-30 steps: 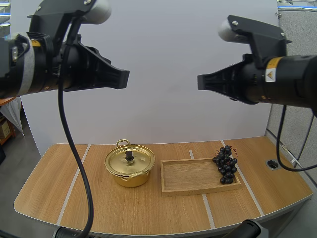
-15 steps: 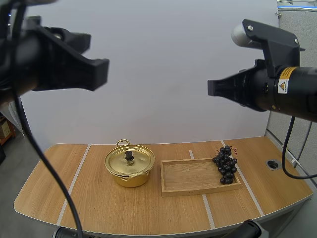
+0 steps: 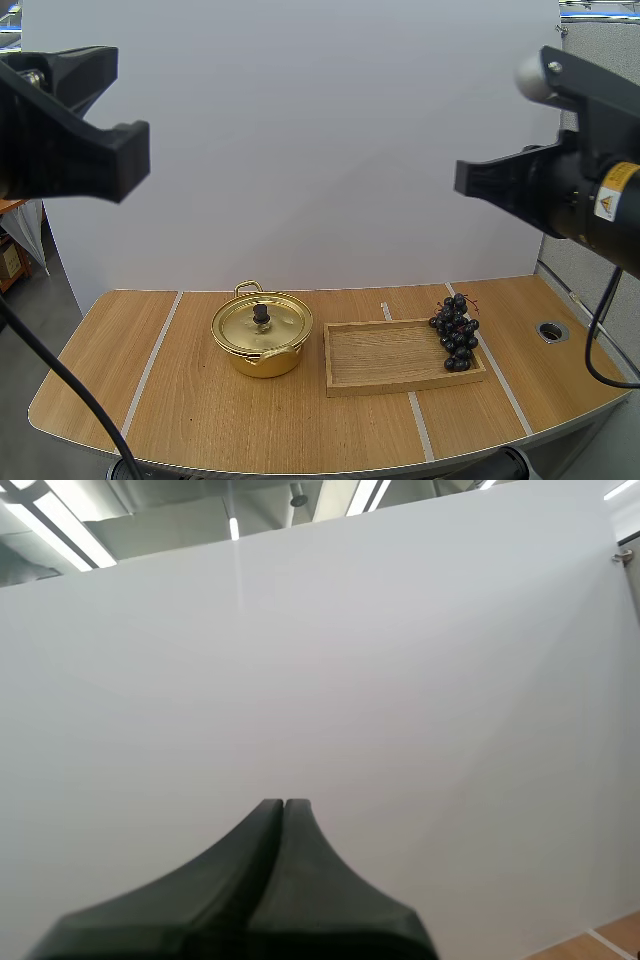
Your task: Open the pot, put the pineapple inside, and close it
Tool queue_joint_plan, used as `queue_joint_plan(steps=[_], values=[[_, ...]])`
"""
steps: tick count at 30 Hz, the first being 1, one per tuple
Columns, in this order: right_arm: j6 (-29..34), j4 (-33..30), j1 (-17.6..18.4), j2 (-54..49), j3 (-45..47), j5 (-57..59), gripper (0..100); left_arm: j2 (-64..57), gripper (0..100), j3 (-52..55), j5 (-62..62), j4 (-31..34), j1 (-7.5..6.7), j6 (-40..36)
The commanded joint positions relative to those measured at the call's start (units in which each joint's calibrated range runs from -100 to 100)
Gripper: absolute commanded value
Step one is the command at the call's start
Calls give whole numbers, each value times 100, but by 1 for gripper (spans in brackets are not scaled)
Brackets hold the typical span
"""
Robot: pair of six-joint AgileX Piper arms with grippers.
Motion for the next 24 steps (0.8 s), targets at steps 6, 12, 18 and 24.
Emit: queue_joint_plan(steps=[6,12,18,24], values=[[17,521,-602,-760,2,-678,0,-24,0,12,-192,291,94,-544],[-374,1464,-886,-959,2,-769,0,-24,0,12,-156,291,94,-672],[-689,2052,-1069,-959,2,-794,0,-153,0,167,-207,362,94,-686],[-702,2064,-1108,-959,2,-884,0,-455,0,1162,-806,646,94,-1000]])
